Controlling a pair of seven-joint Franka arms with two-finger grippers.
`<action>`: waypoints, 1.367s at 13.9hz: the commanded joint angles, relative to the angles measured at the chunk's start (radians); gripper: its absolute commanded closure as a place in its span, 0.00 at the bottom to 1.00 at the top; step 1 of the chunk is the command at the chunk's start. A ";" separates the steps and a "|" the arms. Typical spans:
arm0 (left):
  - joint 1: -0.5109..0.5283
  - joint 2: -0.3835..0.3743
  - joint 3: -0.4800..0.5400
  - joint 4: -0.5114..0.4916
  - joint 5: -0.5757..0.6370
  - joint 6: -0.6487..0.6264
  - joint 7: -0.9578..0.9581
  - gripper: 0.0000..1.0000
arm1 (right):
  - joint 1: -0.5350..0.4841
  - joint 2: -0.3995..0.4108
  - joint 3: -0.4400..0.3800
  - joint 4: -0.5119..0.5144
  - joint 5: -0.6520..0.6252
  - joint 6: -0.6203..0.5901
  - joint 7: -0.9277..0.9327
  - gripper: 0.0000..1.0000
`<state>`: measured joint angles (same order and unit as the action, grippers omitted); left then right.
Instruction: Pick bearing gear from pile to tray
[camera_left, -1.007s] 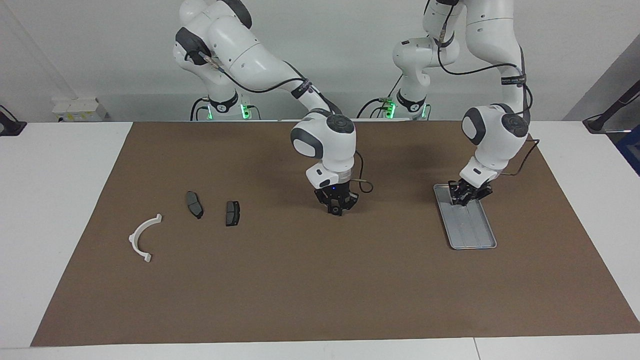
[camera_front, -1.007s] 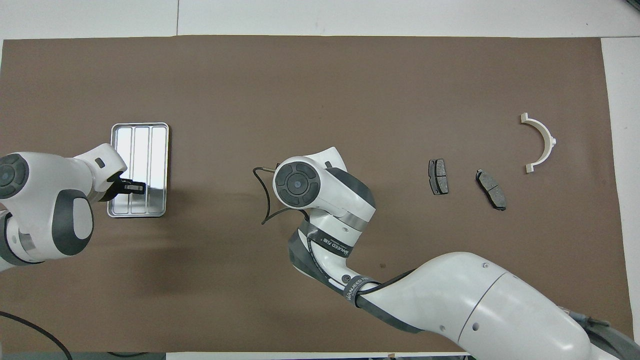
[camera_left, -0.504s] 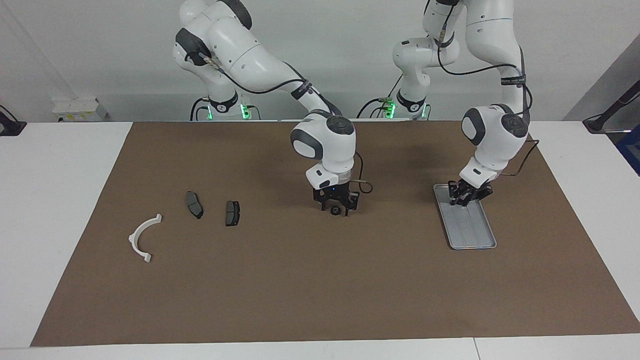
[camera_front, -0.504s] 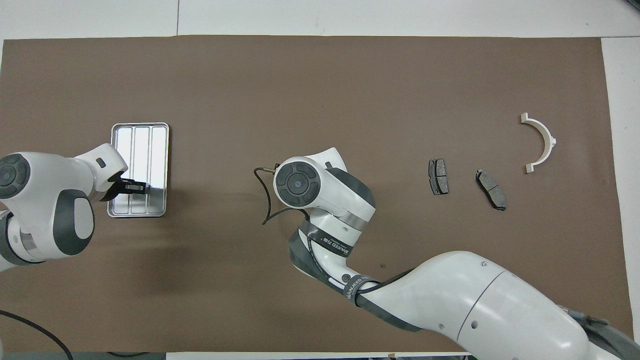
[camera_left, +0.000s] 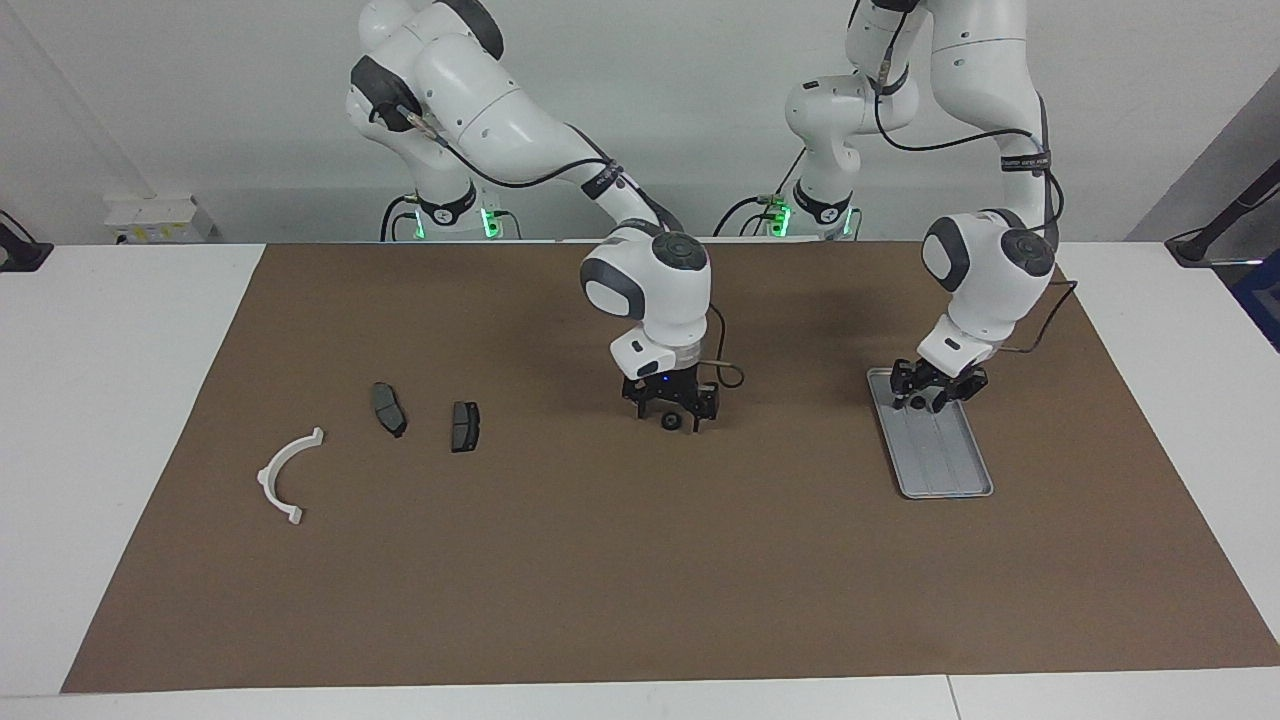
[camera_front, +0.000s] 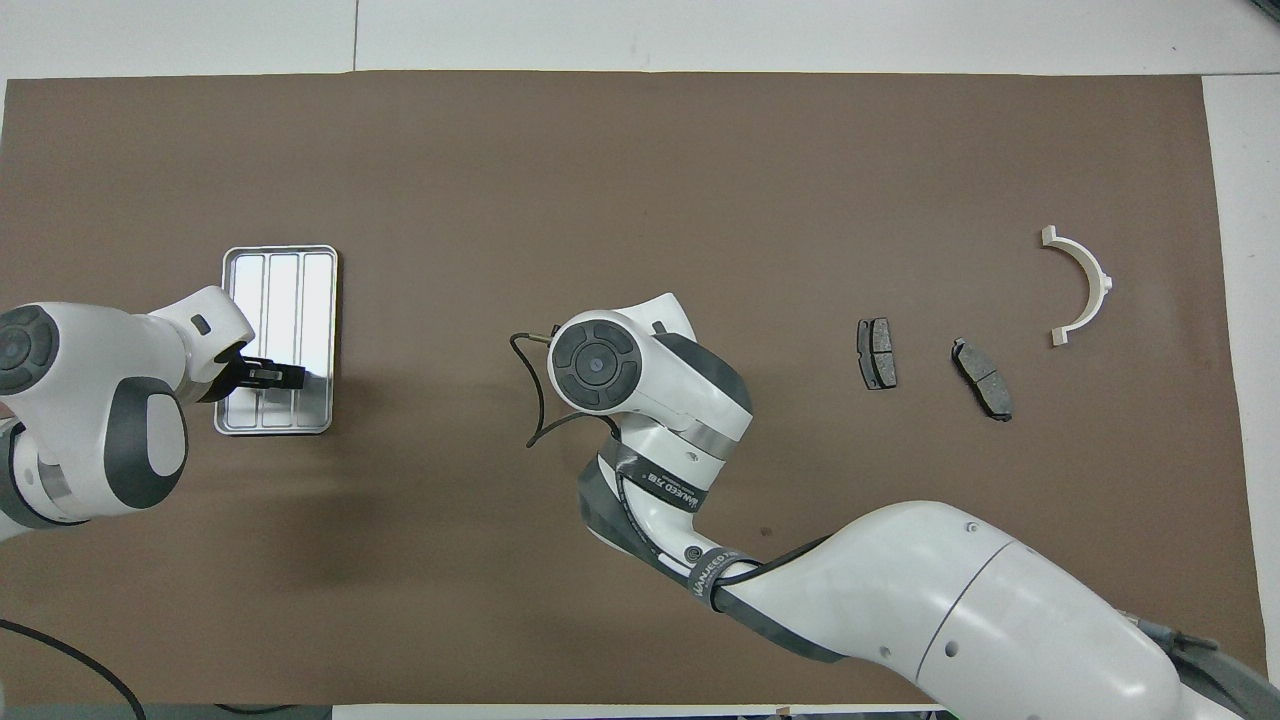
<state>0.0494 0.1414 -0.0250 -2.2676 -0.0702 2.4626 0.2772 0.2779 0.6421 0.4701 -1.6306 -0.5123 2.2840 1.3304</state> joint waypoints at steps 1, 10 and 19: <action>0.001 -0.025 0.005 0.090 -0.013 -0.137 0.016 0.26 | 0.001 0.007 0.010 0.043 -0.040 -0.050 0.009 0.00; -0.137 0.020 -0.003 0.353 0.079 -0.260 -0.346 0.21 | -0.025 -0.074 0.021 0.136 -0.006 -0.253 -0.127 0.00; -0.385 0.150 0.000 0.486 0.137 -0.237 -0.855 0.26 | -0.219 -0.315 0.021 0.166 0.268 -0.489 -0.564 0.00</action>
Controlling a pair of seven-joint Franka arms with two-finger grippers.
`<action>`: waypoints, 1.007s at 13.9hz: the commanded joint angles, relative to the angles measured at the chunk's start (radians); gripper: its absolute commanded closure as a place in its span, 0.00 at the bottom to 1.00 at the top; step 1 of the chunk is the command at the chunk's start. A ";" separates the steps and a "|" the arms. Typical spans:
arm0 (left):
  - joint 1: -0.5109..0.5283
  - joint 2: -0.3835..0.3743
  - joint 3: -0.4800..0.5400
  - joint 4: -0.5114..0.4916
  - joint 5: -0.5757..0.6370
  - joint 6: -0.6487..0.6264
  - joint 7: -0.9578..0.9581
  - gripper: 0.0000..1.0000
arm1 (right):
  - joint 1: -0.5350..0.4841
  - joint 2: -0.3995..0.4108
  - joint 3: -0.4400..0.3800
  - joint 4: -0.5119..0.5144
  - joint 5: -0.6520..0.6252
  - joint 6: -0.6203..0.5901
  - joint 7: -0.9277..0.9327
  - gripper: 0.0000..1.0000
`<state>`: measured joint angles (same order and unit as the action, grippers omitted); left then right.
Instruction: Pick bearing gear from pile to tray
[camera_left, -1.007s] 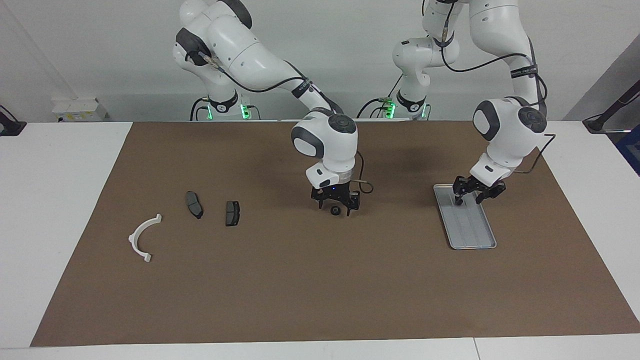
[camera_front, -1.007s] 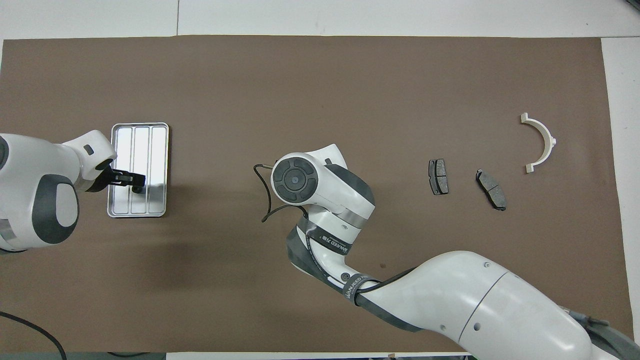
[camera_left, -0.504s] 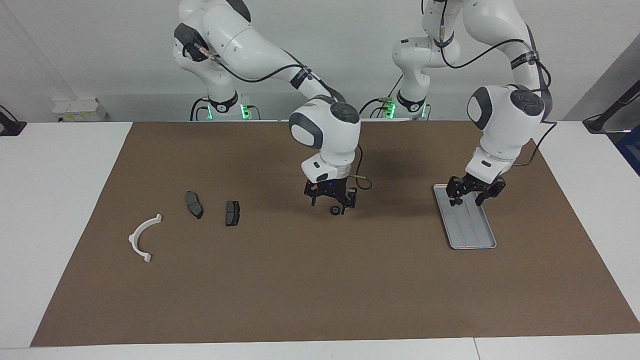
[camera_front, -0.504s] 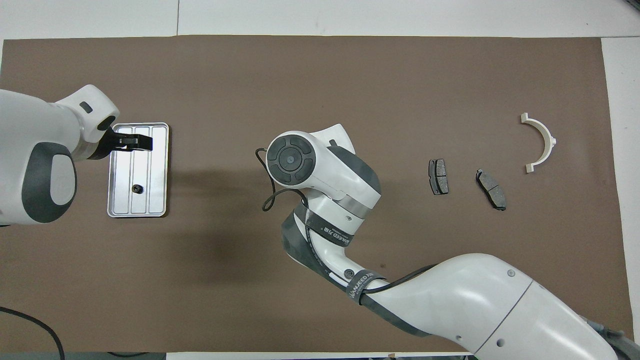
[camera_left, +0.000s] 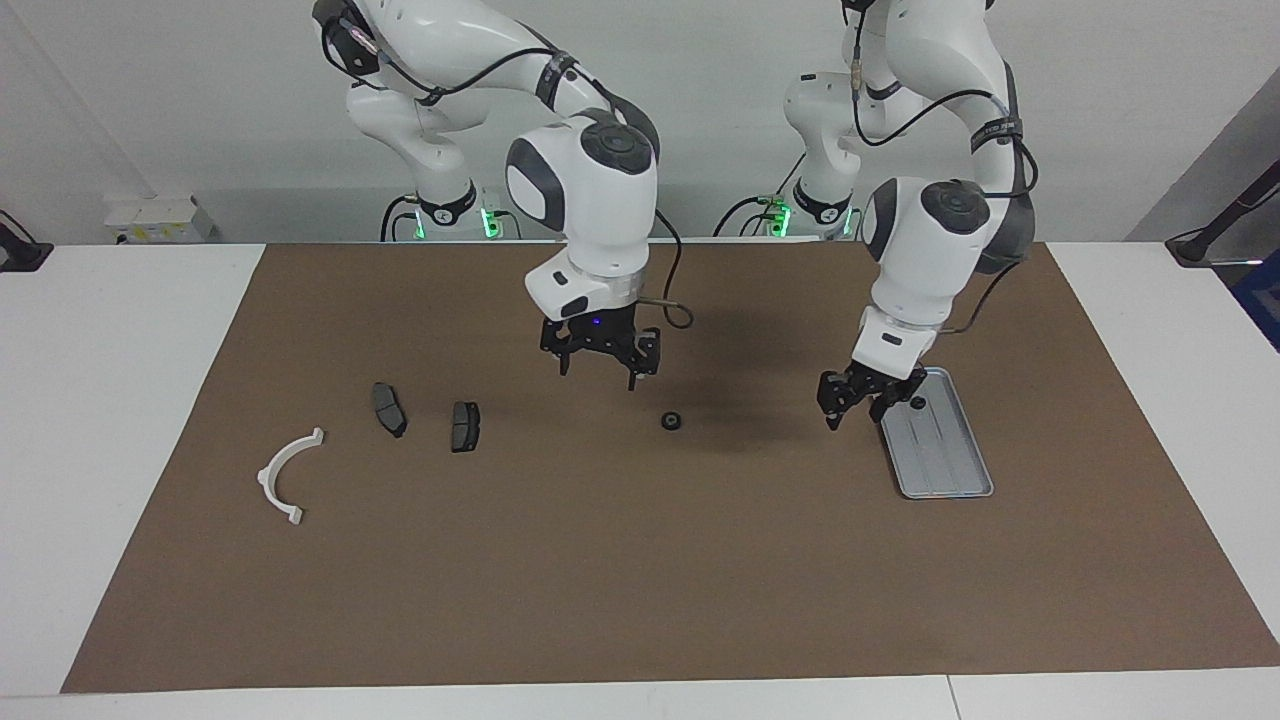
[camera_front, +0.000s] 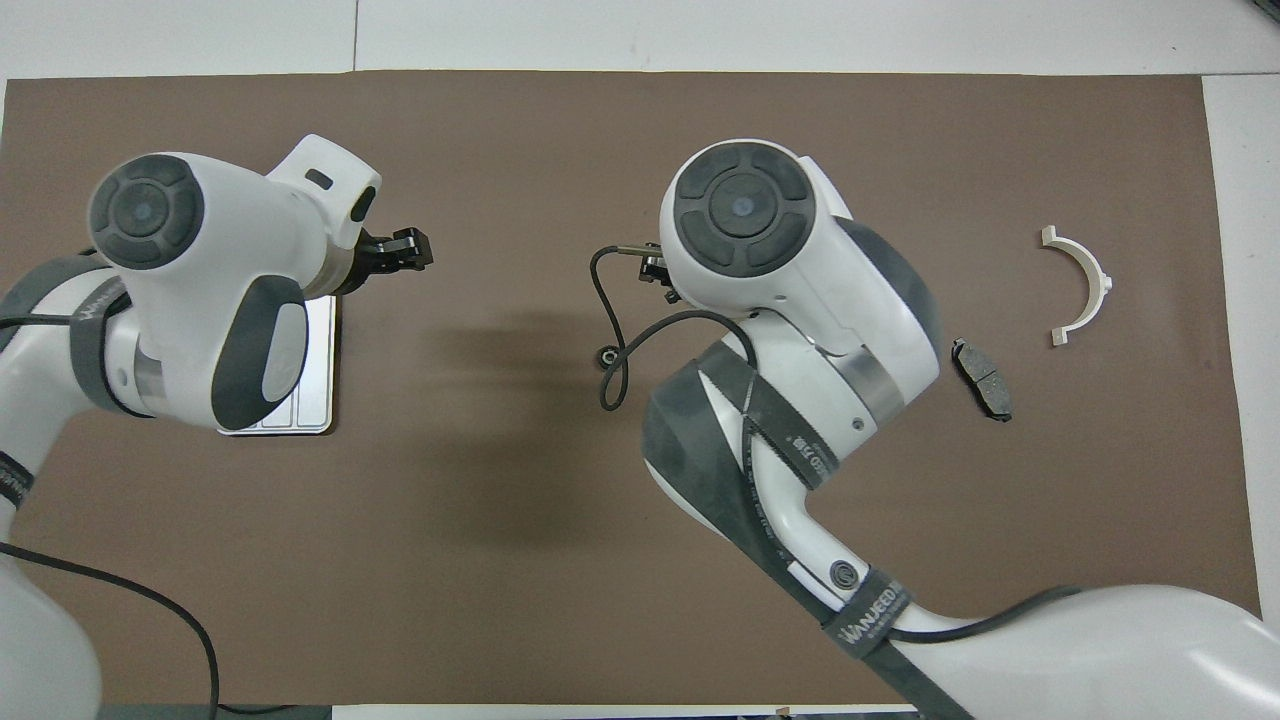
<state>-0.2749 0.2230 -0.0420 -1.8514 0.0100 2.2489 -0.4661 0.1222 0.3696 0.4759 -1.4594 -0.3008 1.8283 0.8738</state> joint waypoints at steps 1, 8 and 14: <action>-0.087 0.084 0.017 0.081 0.086 -0.029 -0.178 0.26 | -0.087 -0.060 0.013 -0.006 0.077 -0.047 -0.165 0.00; -0.302 0.177 0.016 0.164 0.085 -0.117 -0.362 0.25 | -0.242 -0.124 0.013 -0.007 0.106 -0.127 -0.438 0.00; -0.346 0.205 0.013 0.144 0.090 -0.078 -0.408 0.25 | -0.351 -0.136 0.013 -0.010 0.106 -0.152 -0.642 0.00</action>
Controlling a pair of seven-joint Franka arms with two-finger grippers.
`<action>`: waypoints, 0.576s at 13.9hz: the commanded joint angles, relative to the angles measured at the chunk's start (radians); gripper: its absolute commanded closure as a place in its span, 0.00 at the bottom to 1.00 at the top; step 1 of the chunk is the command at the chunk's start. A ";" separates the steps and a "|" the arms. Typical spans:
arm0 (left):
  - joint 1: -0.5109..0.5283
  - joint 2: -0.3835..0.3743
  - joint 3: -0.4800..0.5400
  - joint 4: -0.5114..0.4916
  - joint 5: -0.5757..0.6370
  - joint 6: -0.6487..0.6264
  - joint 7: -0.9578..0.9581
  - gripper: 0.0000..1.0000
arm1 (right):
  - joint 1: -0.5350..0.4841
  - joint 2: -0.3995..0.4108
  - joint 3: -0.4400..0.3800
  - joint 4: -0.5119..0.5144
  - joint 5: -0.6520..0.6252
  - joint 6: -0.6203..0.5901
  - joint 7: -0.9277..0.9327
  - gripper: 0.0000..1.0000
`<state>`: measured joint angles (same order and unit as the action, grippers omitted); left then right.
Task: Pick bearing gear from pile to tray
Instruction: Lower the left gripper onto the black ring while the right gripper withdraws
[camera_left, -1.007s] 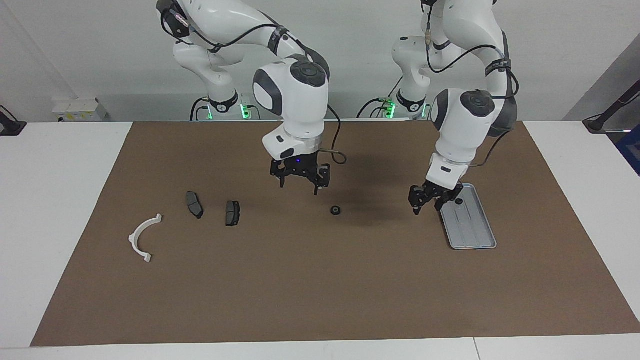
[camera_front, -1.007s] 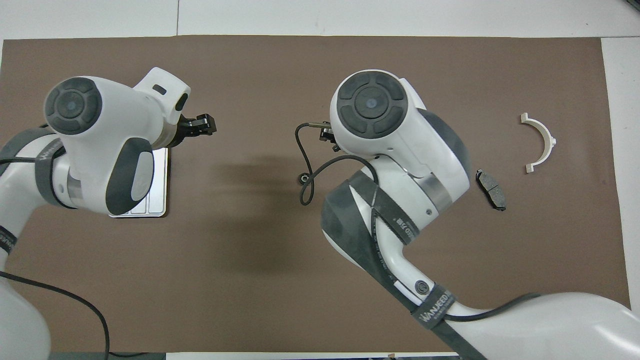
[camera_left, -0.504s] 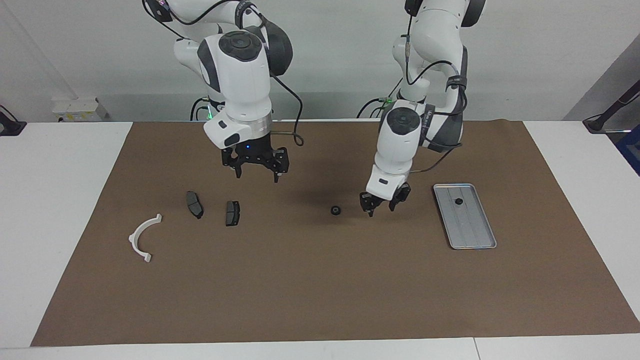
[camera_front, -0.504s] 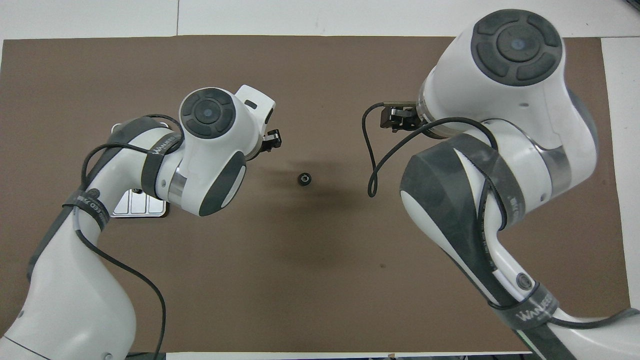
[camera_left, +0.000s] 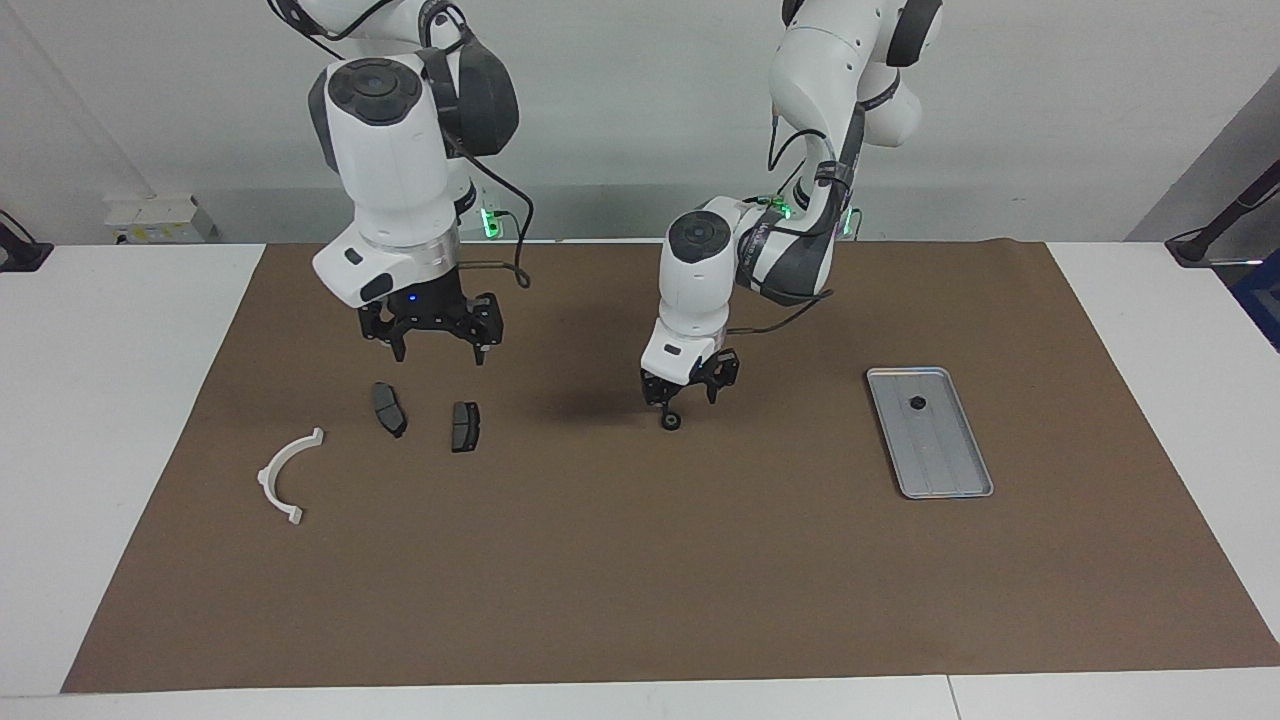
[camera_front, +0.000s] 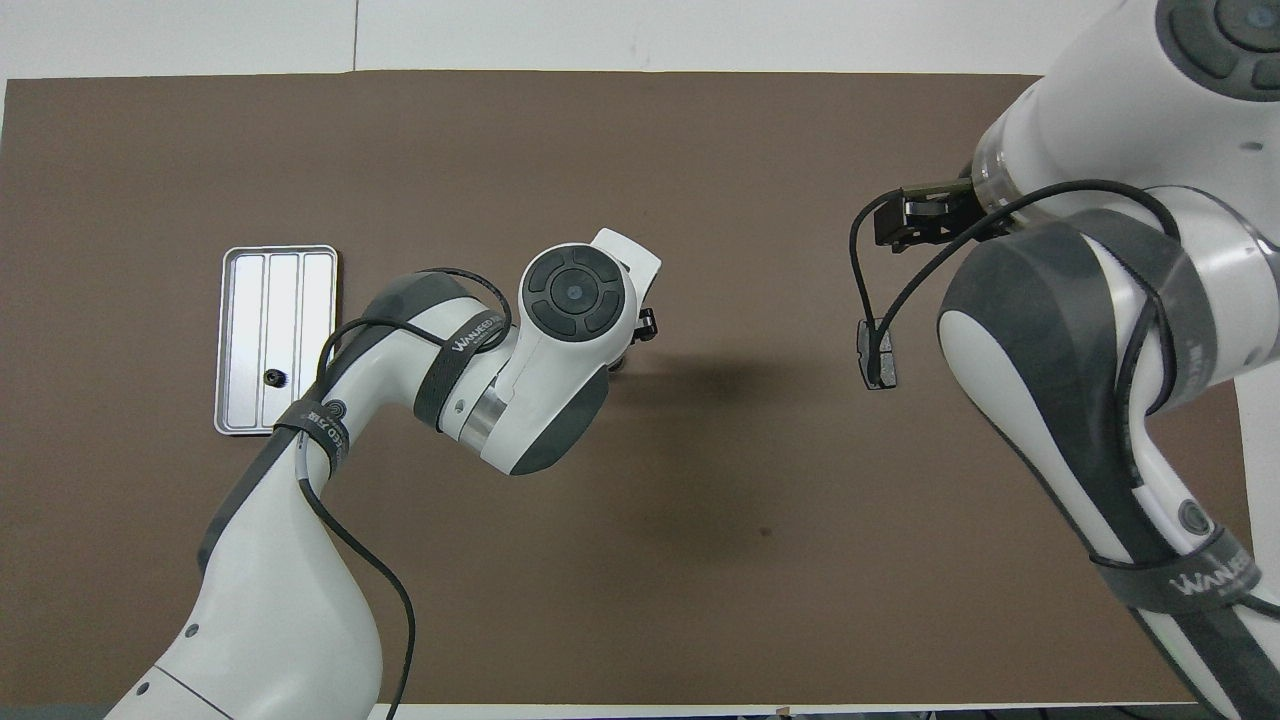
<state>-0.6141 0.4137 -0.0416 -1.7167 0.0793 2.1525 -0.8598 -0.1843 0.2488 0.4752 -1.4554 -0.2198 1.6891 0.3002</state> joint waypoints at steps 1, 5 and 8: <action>-0.007 0.014 0.012 -0.009 0.020 0.045 -0.013 0.25 | -0.061 -0.017 0.014 -0.020 0.025 -0.011 -0.097 0.00; -0.007 0.016 0.011 -0.043 0.014 0.119 -0.018 0.25 | -0.109 -0.025 0.014 -0.030 0.025 -0.009 -0.164 0.00; -0.007 0.014 0.012 -0.081 0.014 0.156 -0.038 0.25 | -0.142 -0.026 0.014 -0.039 0.046 -0.008 -0.208 0.00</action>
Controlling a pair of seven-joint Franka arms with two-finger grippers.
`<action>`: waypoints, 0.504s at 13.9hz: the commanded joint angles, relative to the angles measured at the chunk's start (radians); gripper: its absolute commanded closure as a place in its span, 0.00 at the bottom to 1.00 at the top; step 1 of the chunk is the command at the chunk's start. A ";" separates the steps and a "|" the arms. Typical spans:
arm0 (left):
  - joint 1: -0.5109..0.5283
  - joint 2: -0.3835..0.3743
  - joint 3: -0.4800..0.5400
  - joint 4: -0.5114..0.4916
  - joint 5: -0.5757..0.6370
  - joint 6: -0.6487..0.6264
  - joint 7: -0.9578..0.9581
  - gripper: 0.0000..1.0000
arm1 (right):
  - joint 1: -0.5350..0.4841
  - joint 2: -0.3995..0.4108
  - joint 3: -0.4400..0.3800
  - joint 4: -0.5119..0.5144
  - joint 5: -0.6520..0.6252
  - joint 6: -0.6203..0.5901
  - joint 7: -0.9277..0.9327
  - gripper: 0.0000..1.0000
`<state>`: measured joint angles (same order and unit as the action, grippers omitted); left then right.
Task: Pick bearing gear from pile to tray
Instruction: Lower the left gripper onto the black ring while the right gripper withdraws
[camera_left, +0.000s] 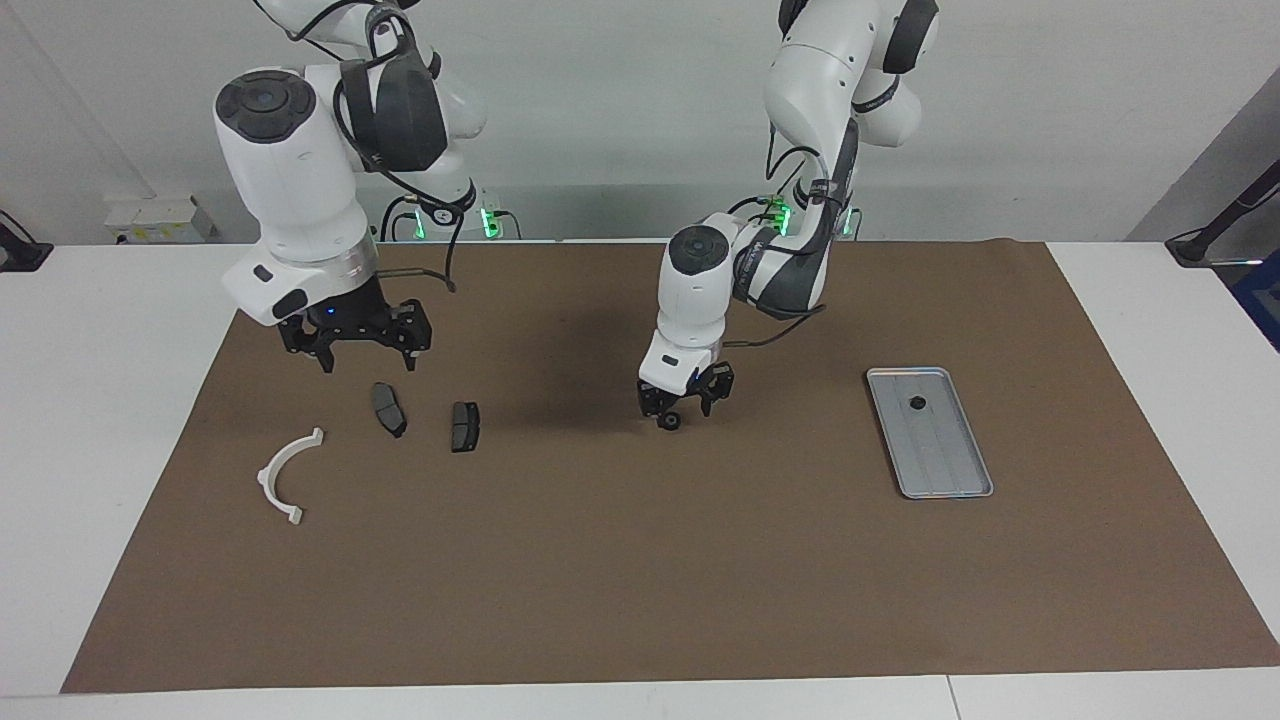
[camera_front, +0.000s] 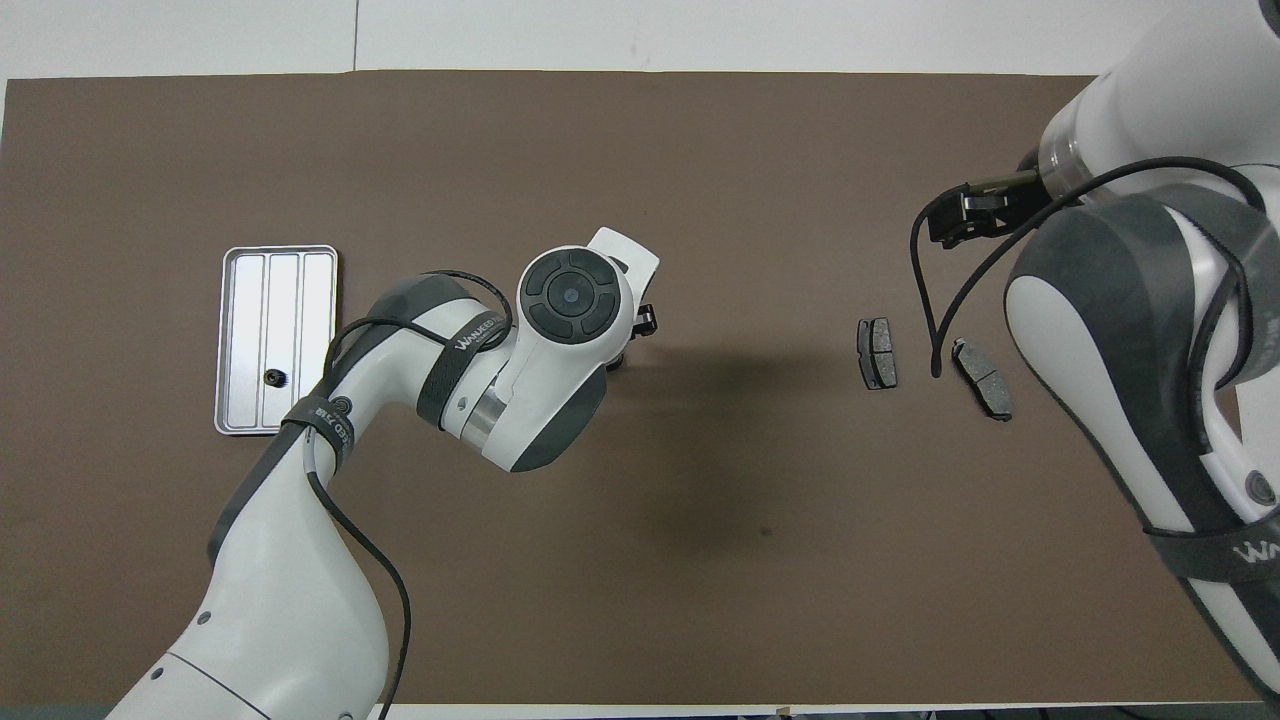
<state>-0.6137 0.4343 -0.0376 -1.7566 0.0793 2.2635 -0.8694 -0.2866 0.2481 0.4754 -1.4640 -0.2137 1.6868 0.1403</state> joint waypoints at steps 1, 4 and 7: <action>-0.017 -0.009 0.008 -0.055 0.014 0.054 -0.039 0.25 | -0.052 -0.026 0.014 -0.033 0.040 -0.006 -0.066 0.00; -0.029 -0.012 0.008 -0.063 0.014 0.050 -0.086 0.25 | -0.062 -0.026 0.014 -0.033 0.040 -0.006 -0.084 0.00; -0.050 -0.019 0.012 -0.078 0.014 0.047 -0.135 0.25 | -0.060 -0.026 0.014 -0.033 0.040 -0.006 -0.085 0.00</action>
<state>-0.6368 0.4345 -0.0427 -1.8034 0.0793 2.2936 -0.9646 -0.3260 0.2480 0.4764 -1.4699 -0.2034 1.6868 0.0844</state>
